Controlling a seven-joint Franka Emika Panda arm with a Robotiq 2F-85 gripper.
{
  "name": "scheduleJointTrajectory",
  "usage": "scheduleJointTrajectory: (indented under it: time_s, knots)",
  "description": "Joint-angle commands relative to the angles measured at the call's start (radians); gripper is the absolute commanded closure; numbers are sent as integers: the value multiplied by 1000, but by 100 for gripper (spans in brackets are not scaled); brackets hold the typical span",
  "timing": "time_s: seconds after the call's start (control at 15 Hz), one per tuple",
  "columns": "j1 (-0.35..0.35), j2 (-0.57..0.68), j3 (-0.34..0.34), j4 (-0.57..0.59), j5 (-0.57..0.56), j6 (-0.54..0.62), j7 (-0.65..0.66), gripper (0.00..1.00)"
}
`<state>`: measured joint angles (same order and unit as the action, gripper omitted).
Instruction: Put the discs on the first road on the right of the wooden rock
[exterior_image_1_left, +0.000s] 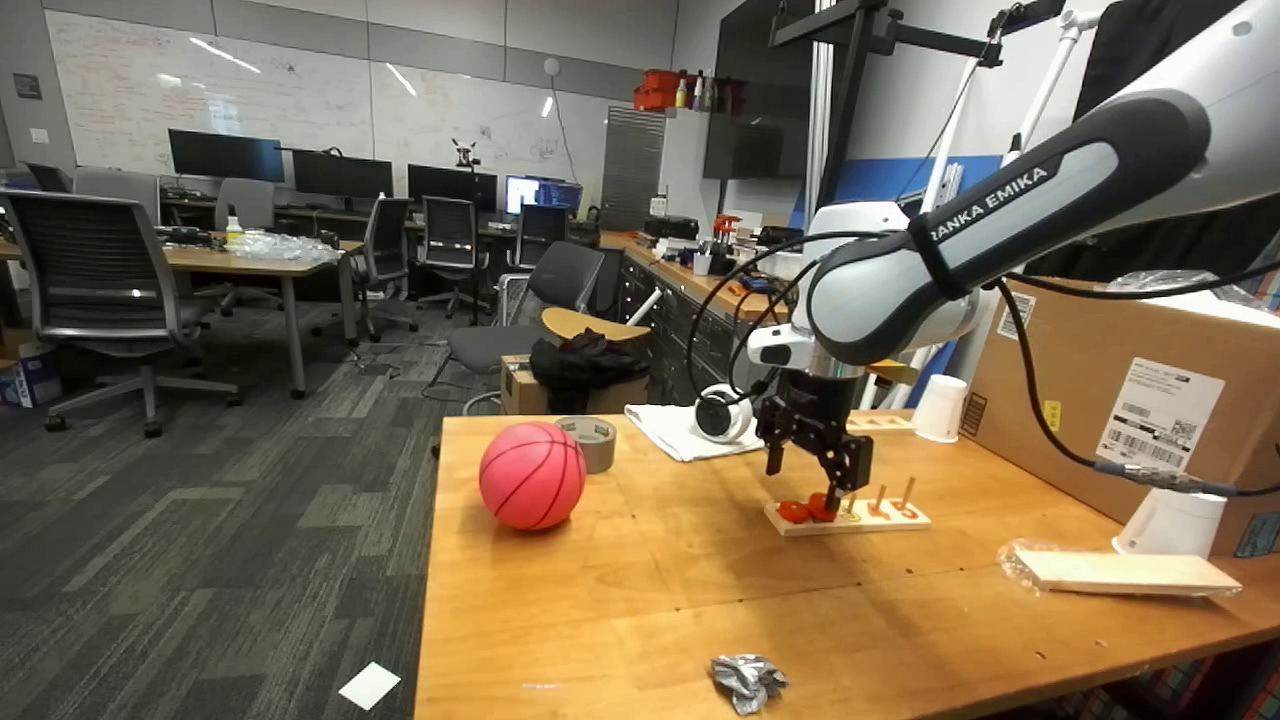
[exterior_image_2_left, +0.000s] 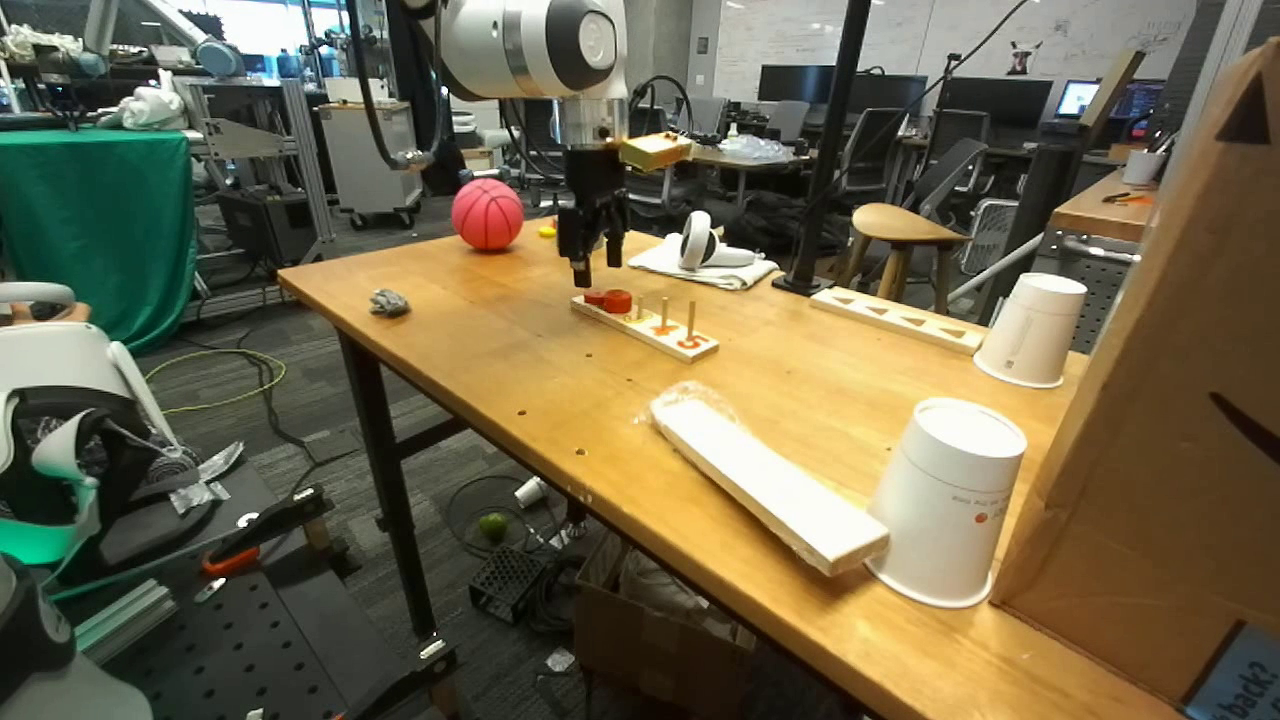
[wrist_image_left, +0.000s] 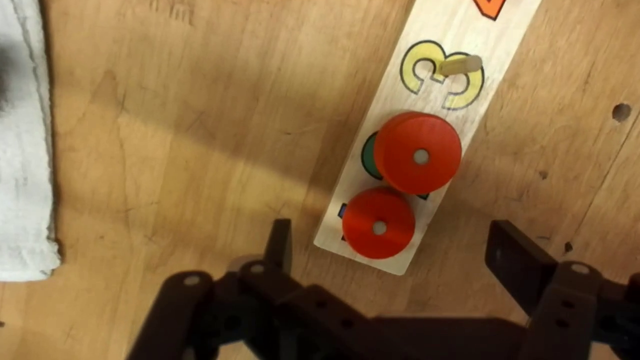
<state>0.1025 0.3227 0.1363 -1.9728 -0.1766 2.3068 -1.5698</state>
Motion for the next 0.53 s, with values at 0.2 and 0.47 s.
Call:
scheduleJointTrajectory:
  time_s: [0.2, 0.47]
  knots:
    - [-14, 32, 17, 25, 17, 6, -3, 0]
    - [-14, 40, 18, 29, 25, 4, 0, 4]
